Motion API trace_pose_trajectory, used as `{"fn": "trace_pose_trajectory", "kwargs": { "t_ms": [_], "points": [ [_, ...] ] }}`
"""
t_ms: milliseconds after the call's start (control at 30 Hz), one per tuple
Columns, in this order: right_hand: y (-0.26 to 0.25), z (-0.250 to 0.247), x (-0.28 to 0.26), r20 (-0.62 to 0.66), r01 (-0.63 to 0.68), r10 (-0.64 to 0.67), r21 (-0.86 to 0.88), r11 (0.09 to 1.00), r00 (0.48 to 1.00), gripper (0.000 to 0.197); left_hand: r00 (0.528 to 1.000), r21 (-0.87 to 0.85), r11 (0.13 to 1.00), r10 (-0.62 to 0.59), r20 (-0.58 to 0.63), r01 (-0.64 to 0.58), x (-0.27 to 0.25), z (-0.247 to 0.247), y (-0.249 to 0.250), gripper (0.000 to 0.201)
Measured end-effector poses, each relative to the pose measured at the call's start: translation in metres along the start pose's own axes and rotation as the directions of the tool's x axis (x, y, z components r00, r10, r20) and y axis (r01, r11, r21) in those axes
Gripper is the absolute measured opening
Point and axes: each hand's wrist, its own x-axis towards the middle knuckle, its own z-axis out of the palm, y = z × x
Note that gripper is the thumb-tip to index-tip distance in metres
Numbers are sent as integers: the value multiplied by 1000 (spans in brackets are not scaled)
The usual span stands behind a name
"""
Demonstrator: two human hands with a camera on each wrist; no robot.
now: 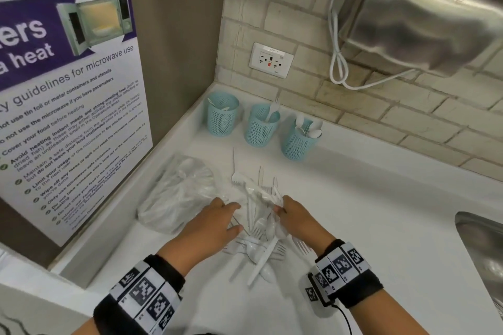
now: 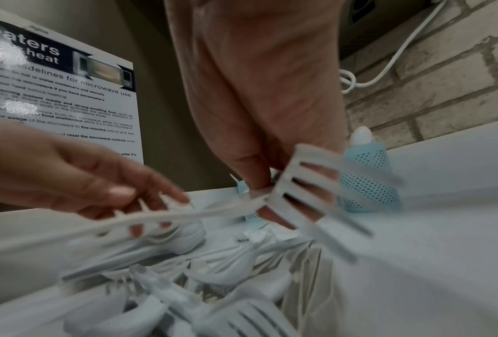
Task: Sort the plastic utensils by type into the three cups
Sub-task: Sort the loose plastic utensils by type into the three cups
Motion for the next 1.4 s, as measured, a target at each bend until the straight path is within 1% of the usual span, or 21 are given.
{"fn": "trace_pose_trajectory", "kwargs": {
  "t_ms": [67,133,167,233,300,333,400,500,533,633,733,800,867,933,1000,1033,1100,1133,1200,1300,1400],
  "points": [
    [-2,1,1,-36,29,-30,-10,1000,999,21,992,-35,997,60,-110,-64,2,2,11,79],
    [-5,1,1,-71,52,-53,-15,999,996,19,972,26,992,128,-199,-125,6,5,23,110],
    [-8,1,0,-87,64,-65,-13,998,994,19,967,65,987,155,-202,-145,9,8,28,124],
    [-15,0,-3,-114,98,-99,-10,995,989,25,966,150,973,202,-163,-178,14,14,34,142],
    [-22,-3,-6,-134,149,-147,1,989,980,29,964,238,952,229,-133,-193,20,19,37,150],
    [-24,-4,-7,-142,172,-168,17,985,976,27,965,270,944,230,-129,-189,23,21,36,151],
    [-28,-6,-8,-148,194,-185,53,980,972,22,964,307,939,213,-161,-157,30,23,37,142],
    [-30,-5,-10,-135,207,-198,50,977,971,25,933,328,942,176,-314,-67,44,22,35,103],
    [-31,-5,-11,-145,217,-206,67,974,968,24,924,321,946,167,-343,-51,47,18,34,91],
    [-30,-7,-12,-212,258,-218,183,949,953,23,932,285,954,185,-311,-94,56,8,26,66],
    [-27,-12,-12,-290,275,-159,421,865,944,21,935,277,949,226,-271,-149,56,3,20,30],
    [-26,-16,-13,-319,264,-106,510,819,942,26,942,180,972,195,-274,-149,55,-2,17,19],
    [-23,-19,-11,-334,258,-81,528,809,939,28,942,6,993,118,-315,-122,50,-10,16,11],
    [-18,-17,-5,-338,259,-106,448,856,935,25,923,-110,989,52,-381,-101,47,-17,16,12],
    [-10,-10,4,-273,200,-148,175,964,950,21,911,-183,977,24,-412,-109,43,-20,14,21],
    [-6,-6,8,-199,149,-143,17,989,970,27,909,-215,970,15,-417,-115,41,-21,14,24],
    [1,5,14,-45,59,-71,-233,971,996,46,912,-265,957,2,-411,-121,39,-22,13,26],
    [2,10,16,0,48,-50,-308,950,999,52,915,-291,949,-5,-403,-122,38,-21,12,26],
    [1,16,16,18,61,-59,-370,927,998,49,924,-330,936,-15,-382,-121,35,-18,11,26],
    [0,21,18,-53,81,-113,-413,907,992,31,931,-361,925,-23,-364,-118,34,-13,10,26],
    [1,24,19,-66,95,-141,-461,882,988,27,937,-414,904,-47,-346,-108,34,-11,9,25]
  ]
}}
